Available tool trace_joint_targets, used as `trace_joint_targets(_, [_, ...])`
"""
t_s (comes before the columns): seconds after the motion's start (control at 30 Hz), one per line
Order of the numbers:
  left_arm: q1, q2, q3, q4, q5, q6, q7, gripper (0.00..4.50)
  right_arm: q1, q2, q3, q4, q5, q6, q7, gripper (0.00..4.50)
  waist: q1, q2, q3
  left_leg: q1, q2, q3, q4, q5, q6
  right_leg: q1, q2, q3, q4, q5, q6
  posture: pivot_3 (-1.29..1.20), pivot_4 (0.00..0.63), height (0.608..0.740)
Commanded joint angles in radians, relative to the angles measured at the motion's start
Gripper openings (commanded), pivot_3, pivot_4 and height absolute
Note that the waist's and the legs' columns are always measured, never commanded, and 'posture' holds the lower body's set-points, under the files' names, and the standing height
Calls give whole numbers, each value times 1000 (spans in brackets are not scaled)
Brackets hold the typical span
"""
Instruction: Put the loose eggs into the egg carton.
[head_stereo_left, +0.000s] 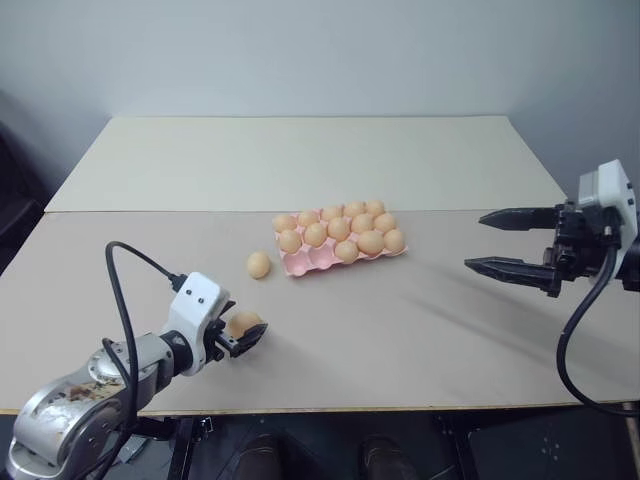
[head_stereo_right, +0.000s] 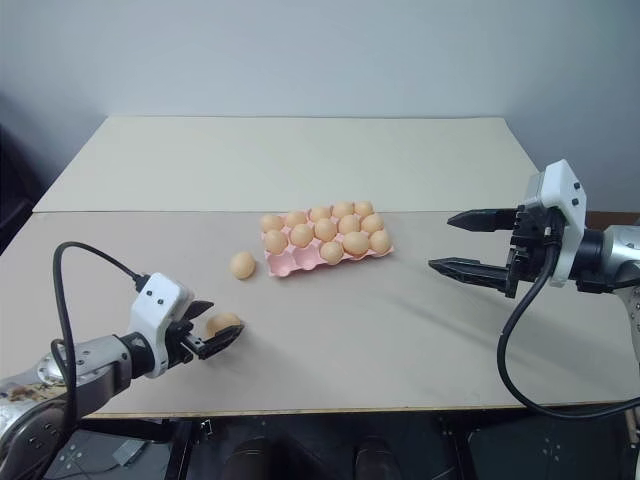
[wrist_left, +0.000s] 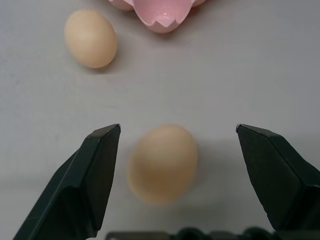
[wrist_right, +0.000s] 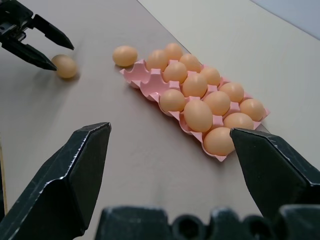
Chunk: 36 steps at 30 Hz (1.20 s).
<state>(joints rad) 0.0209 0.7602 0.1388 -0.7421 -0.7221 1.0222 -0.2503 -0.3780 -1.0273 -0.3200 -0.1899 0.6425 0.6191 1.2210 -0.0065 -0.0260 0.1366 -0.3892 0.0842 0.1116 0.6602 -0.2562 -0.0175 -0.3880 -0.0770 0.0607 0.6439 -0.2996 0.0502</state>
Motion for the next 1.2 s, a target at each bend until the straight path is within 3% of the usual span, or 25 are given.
trace_joint_targets(0.03, [-8,-9,-20,16,46,-21,-7,4045,-20,-8,-10,-23,17,-16,-1,4459,0,0,0,0,0,0,0,0,0,0,0,0,0,0,0,0,150,740])
trace_joint_targets(0.43, [-42,-30,-90,121,130,-60,-88,4045,-19,-8,-8,-35,20,-7,-17,4459,3,0,0,0,0,0,0,0,0,0,0,0,0,0,0,0,150,740])
trace_joint_targets(0.53, [-38,-36,-89,123,144,-57,-96,3443,-13,-11,-15,-41,24,-3,-21,4500,4,0,0,0,0,0,0,0,0,0,0,0,0,0,0,0,150,740])
trace_joint_targets(0.67, [-39,-46,-87,124,158,-62,-106,2173,-8,-10,-16,-50,30,-1,-30,4500,5,0,0,0,0,0,0,0,0,0,0,0,0,0,0,0,150,740])
trace_joint_targets(0.73, [-43,-52,-88,126,168,-64,-107,1895,-7,-9,-14,-51,31,-3,-32,4500,5,0,0,0,0,0,0,0,0,0,0,0,0,0,0,0,150,740])
trace_joint_targets(0.97, [-47,-96,-33,108,193,-151,-118,1847,1,-9,-19,-60,35,-4,-34,4500,6,0,0,0,0,0,0,0,0,0,0,0,0,0,0,0,150,740])
trace_joint_targets(1.2, [-217,-177,-53,112,227,-197,-75,1807,-1,-4,-22,-79,49,-1,-37,4500,16,0,0,0,0,0,1,0,0,1,0,0,0,0,0,0,150,740])
